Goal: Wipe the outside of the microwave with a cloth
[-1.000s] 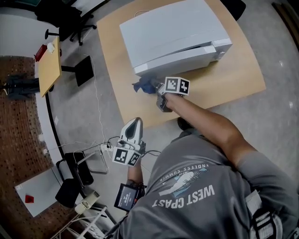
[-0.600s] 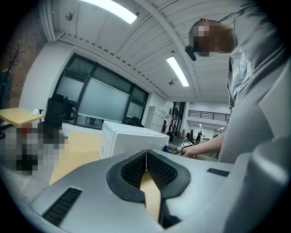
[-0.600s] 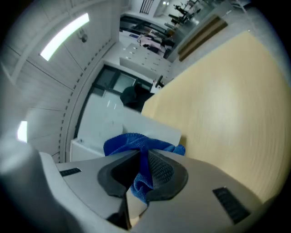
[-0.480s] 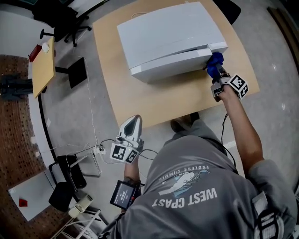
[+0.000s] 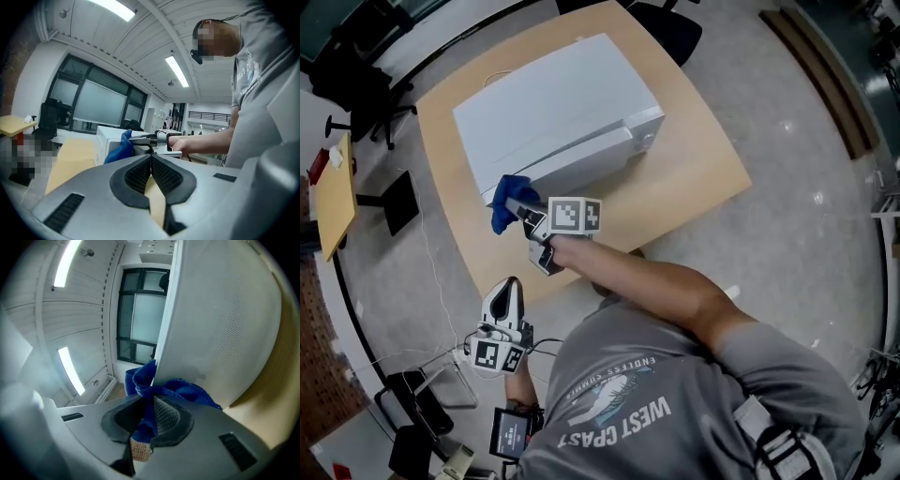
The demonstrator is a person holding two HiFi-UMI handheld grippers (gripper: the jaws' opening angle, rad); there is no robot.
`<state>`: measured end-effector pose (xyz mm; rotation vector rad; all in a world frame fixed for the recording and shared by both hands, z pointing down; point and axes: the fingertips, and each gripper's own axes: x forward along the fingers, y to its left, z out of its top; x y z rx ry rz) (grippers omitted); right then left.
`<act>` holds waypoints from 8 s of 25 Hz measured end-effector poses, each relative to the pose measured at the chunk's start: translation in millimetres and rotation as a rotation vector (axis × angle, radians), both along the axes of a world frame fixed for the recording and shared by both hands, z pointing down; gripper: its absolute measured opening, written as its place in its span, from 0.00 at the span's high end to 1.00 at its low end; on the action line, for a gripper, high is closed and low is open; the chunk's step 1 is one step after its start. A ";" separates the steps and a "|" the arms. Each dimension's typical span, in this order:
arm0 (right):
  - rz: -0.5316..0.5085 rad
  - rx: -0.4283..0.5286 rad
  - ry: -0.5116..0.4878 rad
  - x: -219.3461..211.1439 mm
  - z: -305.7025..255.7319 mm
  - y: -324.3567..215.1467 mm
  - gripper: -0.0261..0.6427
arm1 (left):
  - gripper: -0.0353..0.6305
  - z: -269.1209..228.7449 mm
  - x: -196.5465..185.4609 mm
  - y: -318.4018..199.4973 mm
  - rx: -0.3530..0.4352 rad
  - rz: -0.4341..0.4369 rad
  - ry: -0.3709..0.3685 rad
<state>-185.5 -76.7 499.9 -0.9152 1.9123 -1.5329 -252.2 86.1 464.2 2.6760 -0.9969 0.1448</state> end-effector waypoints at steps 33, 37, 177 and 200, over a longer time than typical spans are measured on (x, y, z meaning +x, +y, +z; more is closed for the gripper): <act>0.419 -0.053 0.318 390.1 55.9 21.2 0.88 | 0.91 17.2 84.9 -53.1 -0.013 0.123 0.021; 0.470 -0.008 0.377 422.5 44.1 5.4 0.88 | 0.91 12.8 98.5 -78.9 0.001 0.086 -0.059; -0.365 0.594 1.152 346.2 -90.5 -94.6 0.68 | 0.83 26.9 291.5 -237.1 -0.047 0.989 -0.663; -0.931 0.600 1.250 221.7 -17.9 -136.0 0.88 | 0.48 -57.1 228.7 -257.9 0.184 0.574 -0.312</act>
